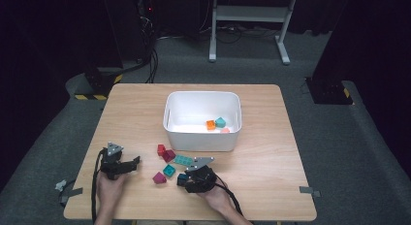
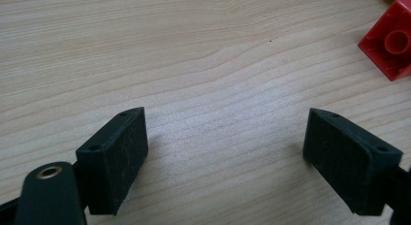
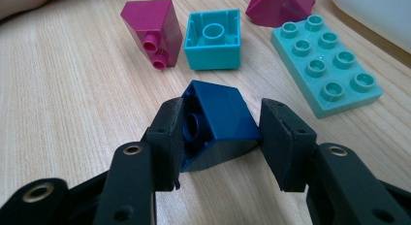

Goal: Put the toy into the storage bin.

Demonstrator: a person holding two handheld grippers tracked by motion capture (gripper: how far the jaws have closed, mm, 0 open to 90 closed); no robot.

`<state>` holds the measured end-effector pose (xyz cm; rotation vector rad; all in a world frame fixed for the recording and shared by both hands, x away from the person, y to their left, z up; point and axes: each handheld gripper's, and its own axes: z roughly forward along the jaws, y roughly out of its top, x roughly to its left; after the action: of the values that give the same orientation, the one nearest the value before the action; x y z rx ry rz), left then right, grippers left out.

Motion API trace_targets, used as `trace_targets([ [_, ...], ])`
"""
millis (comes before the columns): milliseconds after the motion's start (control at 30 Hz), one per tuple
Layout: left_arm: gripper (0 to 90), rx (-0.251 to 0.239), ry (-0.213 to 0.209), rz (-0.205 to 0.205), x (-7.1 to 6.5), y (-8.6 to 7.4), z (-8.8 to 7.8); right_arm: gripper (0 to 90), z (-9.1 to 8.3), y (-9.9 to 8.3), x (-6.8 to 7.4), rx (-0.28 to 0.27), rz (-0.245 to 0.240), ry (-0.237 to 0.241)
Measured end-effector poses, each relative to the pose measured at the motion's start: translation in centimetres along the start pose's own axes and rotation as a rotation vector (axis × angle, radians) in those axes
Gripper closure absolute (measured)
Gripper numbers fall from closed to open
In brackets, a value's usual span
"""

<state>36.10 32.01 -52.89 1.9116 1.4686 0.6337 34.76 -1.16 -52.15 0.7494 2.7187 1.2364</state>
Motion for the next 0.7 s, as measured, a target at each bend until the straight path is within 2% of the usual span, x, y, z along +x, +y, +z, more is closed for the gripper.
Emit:
trace_targets([
  [400, 16.5, 0.0, 0.0, 0.0, 0.0, 0.0, 0.0, 53.1, -1.0, 0.0, -0.6, -0.025, 0.018, -0.006],
  [700, 16.5, 0.0, 0.0, 0.0, 0.0, 0.0, 0.0, 53.1, -2.6, 0.2, -1.4, -0.056, 0.041, -0.014],
])
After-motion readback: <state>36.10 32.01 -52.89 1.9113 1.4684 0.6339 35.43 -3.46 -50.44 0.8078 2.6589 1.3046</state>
